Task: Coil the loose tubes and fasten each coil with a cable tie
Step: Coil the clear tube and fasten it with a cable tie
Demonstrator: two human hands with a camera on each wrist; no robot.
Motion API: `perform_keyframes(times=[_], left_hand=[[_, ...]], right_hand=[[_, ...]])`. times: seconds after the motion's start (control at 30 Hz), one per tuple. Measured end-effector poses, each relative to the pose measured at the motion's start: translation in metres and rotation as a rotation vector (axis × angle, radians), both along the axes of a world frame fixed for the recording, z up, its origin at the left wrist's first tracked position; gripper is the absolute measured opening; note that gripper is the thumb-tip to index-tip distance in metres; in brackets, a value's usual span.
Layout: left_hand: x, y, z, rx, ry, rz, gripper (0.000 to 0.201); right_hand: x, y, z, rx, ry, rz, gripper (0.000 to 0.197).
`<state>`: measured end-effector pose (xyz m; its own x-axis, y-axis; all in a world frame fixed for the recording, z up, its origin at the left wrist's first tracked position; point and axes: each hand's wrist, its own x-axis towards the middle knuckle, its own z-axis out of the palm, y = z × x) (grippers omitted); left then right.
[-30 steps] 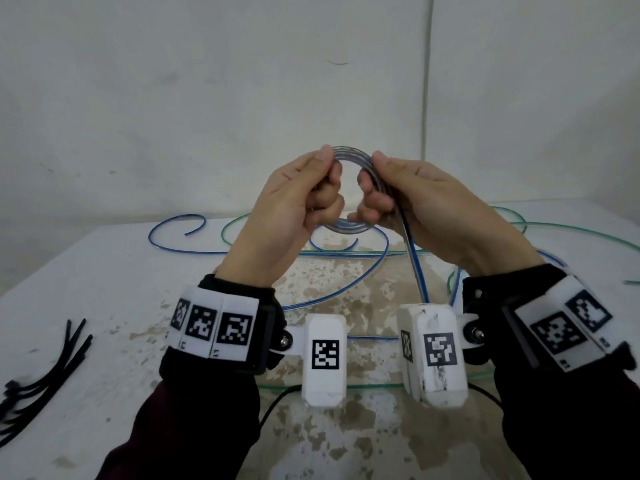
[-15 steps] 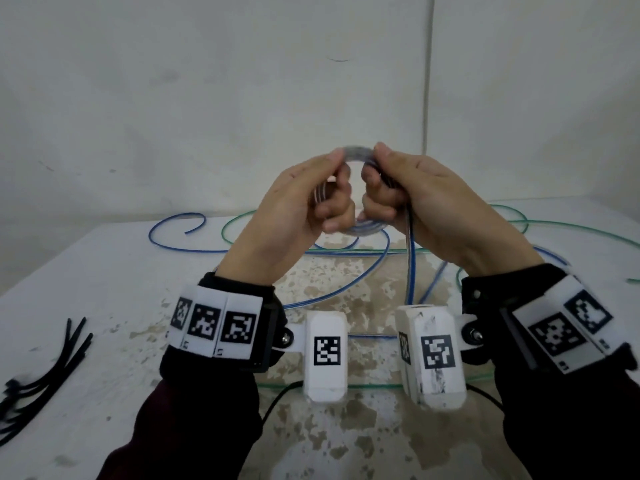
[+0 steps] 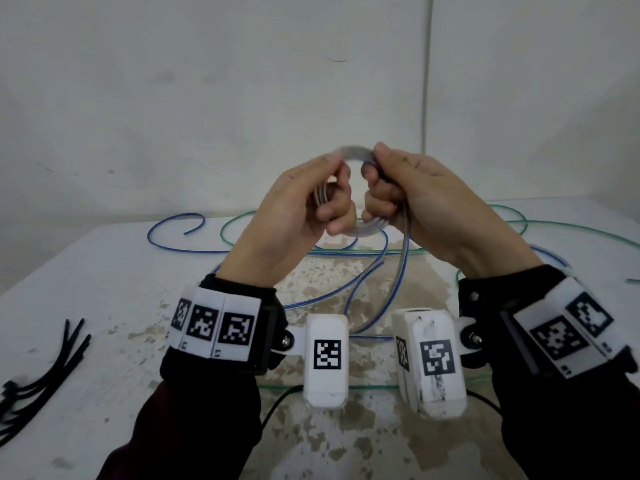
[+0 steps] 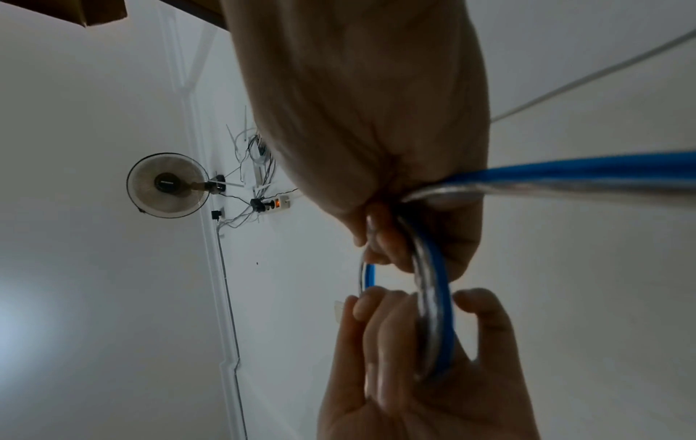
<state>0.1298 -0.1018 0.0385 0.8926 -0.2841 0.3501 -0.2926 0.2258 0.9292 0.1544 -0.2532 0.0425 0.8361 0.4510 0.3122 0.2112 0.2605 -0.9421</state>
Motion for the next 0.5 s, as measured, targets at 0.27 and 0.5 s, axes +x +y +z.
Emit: perform_keyframes(times=[0.27, 0.5], left_hand=[[-0.0010, 0.0055, 0.0033, 0.021, -0.078, 0.130, 0.031], [0.0017, 0.0056, 0.0040, -0.126, -0.108, 0.227, 0.032]], right_hand=[[-0.0022, 0.0038, -0.0025, -0.042, -0.011, -0.073, 0.030], [-0.0010, 0.0024, -0.0035, -0.034, 0.010, 0.024, 0.031]])
